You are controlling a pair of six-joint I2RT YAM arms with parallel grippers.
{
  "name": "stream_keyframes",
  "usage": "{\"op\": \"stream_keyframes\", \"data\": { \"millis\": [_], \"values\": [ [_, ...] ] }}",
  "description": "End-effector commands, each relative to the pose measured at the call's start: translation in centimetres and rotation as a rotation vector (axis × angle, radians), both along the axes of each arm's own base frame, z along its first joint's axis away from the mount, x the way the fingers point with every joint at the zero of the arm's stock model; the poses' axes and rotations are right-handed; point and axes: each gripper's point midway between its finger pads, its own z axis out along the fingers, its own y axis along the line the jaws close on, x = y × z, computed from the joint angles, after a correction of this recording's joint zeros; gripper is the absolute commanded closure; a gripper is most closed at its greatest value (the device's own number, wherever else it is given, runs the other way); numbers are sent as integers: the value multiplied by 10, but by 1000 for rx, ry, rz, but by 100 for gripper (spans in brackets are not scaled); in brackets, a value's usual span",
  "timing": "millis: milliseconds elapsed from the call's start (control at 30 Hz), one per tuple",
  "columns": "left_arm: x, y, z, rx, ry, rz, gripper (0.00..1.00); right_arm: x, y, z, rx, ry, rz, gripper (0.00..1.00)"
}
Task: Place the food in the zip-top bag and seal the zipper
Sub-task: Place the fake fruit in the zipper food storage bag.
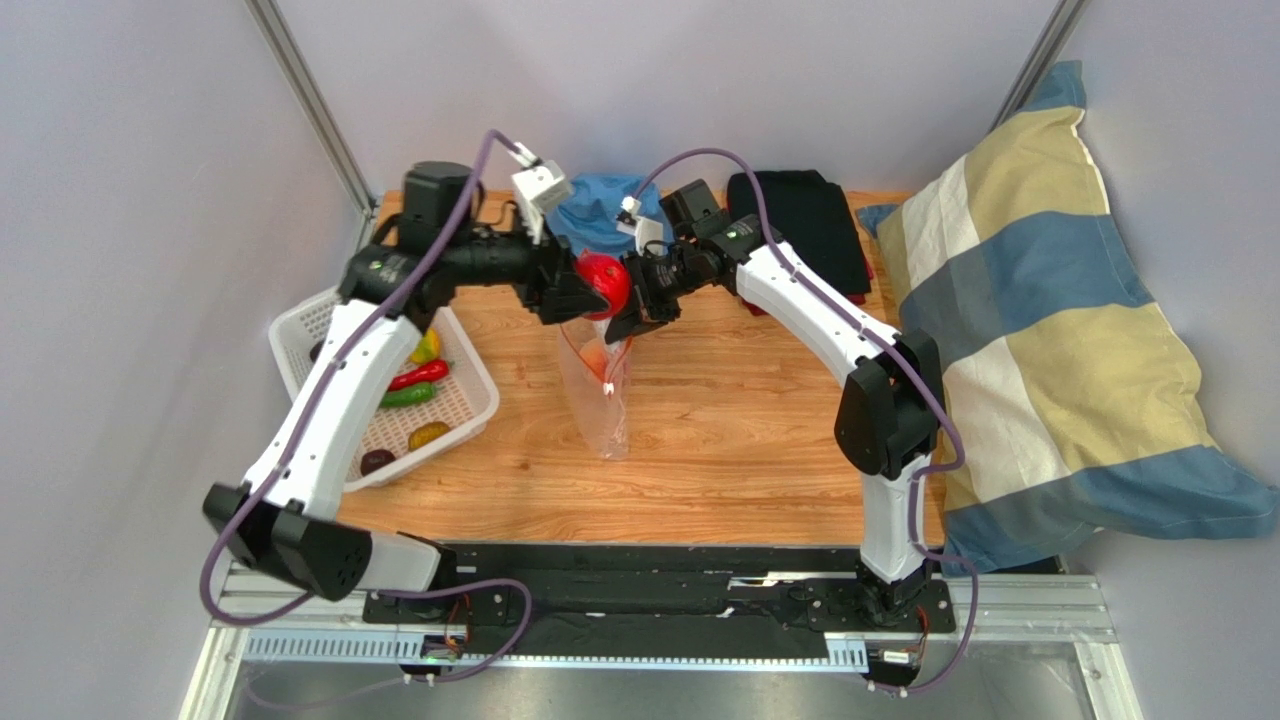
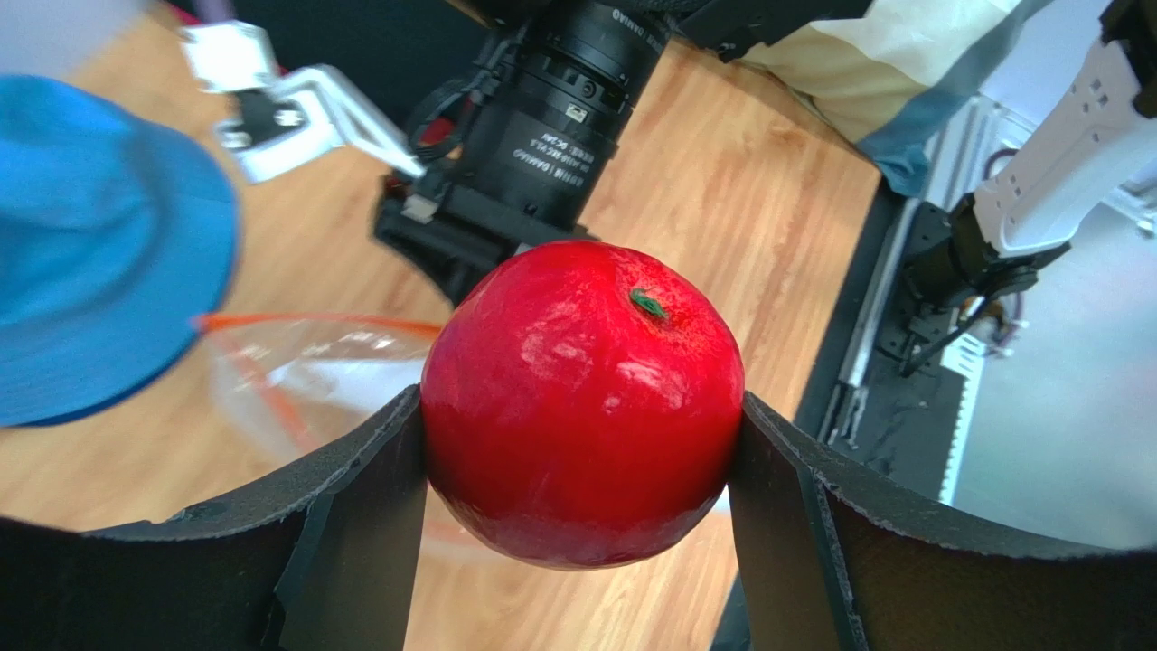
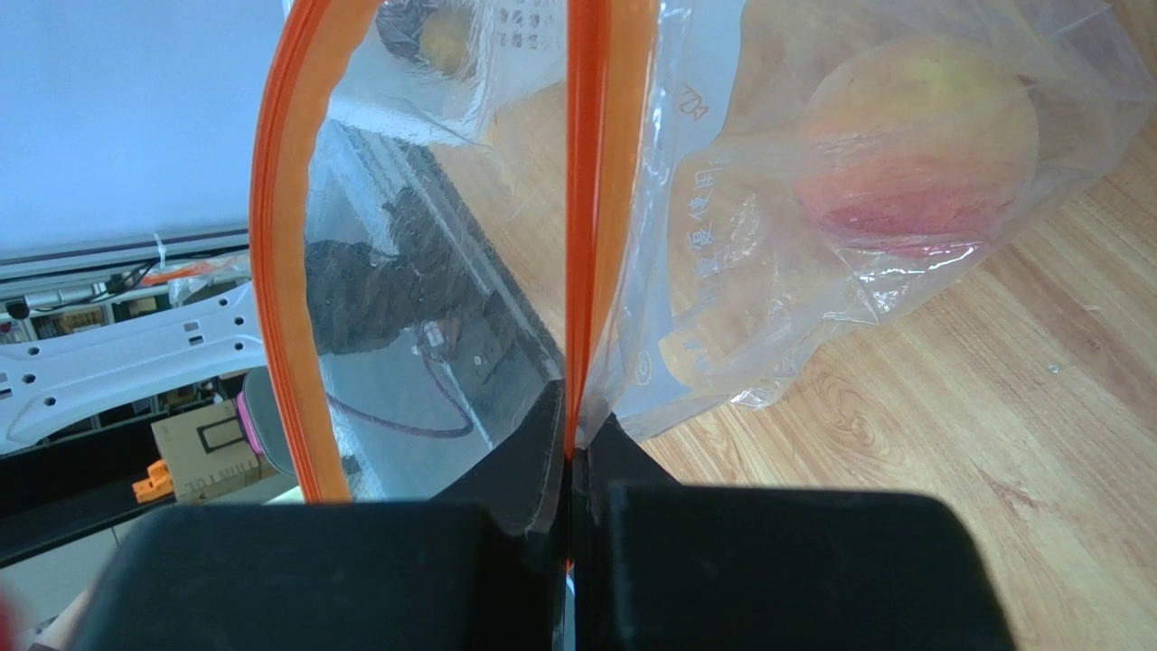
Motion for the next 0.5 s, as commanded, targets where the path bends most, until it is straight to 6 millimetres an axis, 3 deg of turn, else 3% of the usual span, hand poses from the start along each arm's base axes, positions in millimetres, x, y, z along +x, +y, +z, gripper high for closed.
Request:
{"op": "stream_keyframes", "data": {
  "millis": [0,100,300,367,400,467],
  "values": [
    [32,-24,-44,2,110,71,50,-3,4,22,46,-35,7,100],
    [42,-15,-81,86,143,132,48,-4,0,26,45,-46,5,100],
    [41,5,-111,203,172,195,50,-7,-10,22,31,-50,1,100],
    [40,11,-114,245,156,192,43,-5,-11,22,29,-54,0,100],
    [34,16,-119,275,175,191,29,-4,-12,24,30,-56,-3,100],
    [30,19,-113,296,154,172,20,-2,-10,24,32,-61,0,100]
  ]
}}
